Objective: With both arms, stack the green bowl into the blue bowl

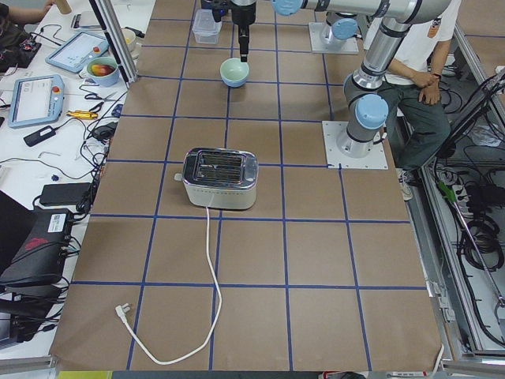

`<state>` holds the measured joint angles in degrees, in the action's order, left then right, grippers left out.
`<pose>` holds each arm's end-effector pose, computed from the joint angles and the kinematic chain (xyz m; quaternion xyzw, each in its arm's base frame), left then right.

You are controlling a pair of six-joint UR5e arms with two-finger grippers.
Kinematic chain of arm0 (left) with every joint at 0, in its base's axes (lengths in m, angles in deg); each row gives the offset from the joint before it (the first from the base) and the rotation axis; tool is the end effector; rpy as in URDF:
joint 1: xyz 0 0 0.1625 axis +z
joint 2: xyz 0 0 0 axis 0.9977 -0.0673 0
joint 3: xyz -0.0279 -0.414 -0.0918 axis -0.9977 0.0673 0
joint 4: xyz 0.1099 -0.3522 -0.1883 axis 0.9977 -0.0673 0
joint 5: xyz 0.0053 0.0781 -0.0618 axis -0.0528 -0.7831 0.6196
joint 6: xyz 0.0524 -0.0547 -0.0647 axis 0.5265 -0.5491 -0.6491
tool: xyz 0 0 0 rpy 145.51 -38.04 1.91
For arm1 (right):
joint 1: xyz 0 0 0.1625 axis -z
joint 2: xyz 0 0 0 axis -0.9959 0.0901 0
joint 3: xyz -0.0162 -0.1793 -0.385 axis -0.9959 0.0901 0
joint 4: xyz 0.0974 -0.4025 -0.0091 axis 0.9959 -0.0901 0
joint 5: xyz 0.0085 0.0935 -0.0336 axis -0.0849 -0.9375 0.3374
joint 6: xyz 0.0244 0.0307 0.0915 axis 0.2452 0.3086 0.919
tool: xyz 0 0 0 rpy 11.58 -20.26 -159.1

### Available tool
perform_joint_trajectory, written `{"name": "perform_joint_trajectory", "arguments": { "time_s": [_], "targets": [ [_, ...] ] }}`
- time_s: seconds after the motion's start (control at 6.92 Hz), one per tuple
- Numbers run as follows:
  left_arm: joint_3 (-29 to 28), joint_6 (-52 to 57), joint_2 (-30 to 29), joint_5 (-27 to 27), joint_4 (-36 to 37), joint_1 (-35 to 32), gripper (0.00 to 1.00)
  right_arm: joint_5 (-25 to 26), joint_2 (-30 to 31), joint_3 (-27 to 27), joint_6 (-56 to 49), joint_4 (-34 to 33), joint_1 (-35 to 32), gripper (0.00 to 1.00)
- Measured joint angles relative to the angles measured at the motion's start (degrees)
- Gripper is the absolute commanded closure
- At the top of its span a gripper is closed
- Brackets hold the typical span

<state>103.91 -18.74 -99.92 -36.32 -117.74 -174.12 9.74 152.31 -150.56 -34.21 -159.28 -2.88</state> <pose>-0.1130 -0.4761 0.5210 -0.0185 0.9997 -0.0010 0.0184 0.1175 -0.5178 0.4918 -0.0141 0.9996 -0.0078 0.0237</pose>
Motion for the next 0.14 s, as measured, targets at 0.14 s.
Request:
{"name": "perform_joint_trajectory", "arguments": {
  "time_s": [0.14],
  "targets": [
    [0.0,0.0,0.0,0.0,0.02,0.0,0.0,-0.03,-0.04,-0.07,-0.03,-0.02,0.01,0.0]
  ]
}}
